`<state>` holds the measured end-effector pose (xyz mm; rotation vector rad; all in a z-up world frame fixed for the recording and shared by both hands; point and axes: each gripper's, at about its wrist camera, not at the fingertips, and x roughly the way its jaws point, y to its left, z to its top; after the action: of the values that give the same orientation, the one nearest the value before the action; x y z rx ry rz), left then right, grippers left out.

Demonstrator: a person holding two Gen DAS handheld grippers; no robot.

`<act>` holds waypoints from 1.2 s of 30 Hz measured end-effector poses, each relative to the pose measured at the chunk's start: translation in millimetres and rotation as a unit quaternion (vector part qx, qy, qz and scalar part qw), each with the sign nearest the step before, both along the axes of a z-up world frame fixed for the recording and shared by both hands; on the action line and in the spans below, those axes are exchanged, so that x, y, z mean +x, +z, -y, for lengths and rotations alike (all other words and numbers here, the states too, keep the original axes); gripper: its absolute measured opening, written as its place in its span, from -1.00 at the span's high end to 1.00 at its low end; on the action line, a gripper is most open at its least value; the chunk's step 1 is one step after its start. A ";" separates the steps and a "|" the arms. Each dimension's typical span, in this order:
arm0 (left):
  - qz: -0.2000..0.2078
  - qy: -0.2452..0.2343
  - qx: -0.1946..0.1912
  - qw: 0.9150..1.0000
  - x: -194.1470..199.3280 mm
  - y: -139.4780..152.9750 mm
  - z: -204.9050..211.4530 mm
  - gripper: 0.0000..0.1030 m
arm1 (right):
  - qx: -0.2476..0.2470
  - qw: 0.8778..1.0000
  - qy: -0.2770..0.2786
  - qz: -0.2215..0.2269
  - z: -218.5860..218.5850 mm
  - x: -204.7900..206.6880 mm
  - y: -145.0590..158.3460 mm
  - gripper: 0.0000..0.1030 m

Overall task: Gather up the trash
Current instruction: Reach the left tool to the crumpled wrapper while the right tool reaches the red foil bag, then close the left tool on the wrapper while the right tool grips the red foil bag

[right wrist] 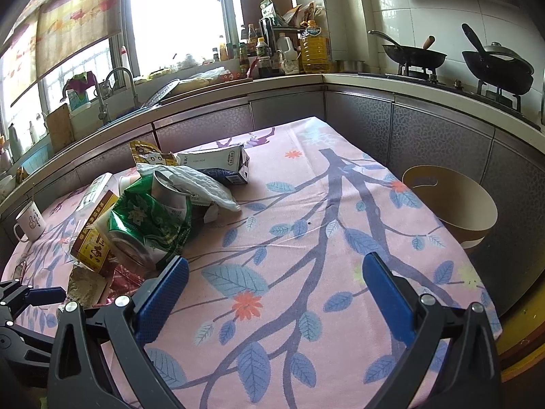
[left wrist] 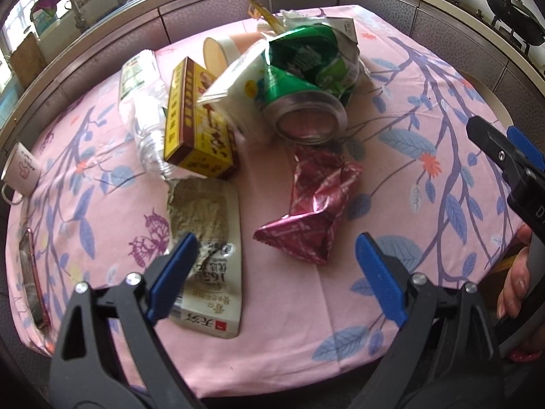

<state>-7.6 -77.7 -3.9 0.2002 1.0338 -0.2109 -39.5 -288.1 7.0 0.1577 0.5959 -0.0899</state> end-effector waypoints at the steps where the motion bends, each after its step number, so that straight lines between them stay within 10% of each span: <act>1: -0.002 -0.004 -0.001 1.000 -0.2 -0.3 1.3 -0.75 | 0.000 1.000 0.001 0.001 0.3 -0.6 0.1 -0.89; 7: -0.005 -0.020 -0.056 0.998 0.3 7.1 -13.2 -0.59 | 0.014 1.000 0.026 0.001 -0.5 -2.3 -0.3 -0.88; 18: 0.005 0.055 -0.140 0.989 4.3 11.1 -132.8 -0.53 | 0.104 0.967 0.208 -0.101 -48.1 39.3 -19.1 -0.14; 29: -0.032 0.002 -0.159 0.987 21.0 -24.0 -103.8 0.18 | 0.120 0.937 0.273 -0.181 -104.0 59.0 -35.8 -0.13; 36: -0.026 -0.026 -0.164 0.986 9.0 -17.2 -80.8 0.30 | 0.117 0.924 0.314 -0.186 -110.2 51.9 -34.7 0.70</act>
<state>1.4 3.2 -21.1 -0.0769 1.0315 -0.4321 12.3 -177.9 -27.7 0.1757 1.0132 0.5897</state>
